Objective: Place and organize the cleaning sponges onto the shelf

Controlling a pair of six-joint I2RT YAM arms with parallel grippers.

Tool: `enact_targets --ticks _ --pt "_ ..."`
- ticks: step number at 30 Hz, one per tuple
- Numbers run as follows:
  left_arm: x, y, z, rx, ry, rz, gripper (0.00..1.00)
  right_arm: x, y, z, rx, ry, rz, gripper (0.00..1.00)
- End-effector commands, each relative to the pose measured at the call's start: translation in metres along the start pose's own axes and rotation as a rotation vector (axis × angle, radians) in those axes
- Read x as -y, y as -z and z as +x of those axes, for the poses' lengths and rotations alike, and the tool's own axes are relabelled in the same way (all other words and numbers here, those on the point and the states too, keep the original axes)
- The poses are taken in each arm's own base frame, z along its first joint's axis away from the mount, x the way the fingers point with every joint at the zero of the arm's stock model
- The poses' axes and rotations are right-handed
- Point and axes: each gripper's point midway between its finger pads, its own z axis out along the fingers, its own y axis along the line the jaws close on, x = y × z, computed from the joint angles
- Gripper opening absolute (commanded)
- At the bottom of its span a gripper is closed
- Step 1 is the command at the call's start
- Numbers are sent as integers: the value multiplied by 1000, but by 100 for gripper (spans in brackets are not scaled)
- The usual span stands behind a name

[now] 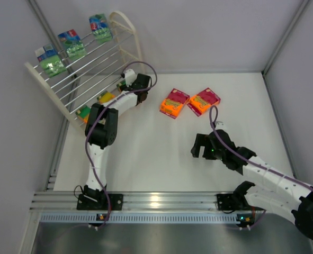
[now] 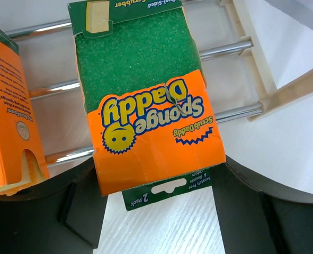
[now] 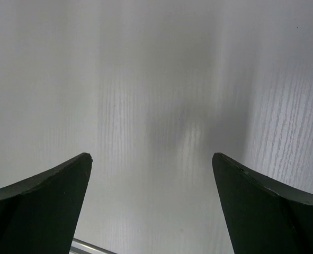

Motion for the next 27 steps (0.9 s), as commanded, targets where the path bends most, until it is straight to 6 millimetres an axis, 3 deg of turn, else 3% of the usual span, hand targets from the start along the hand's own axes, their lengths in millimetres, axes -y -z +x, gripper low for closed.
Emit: enact_targets --ticks 1,9,17,27 --pt "9 12 -44 97 71 16 72 -6 -1 -13 50 -25 -24 99" --pt "27 4 -55 133 45 82 72 -6 -3 -13 45 -23 -19 100" --pt "21 -4 -54 136 55 61 75 -5 -4 -12 41 -26 -13 99" --pt "22 -17 -34 79 21 89 78 -7 -4 -15 42 -19 -14 99"
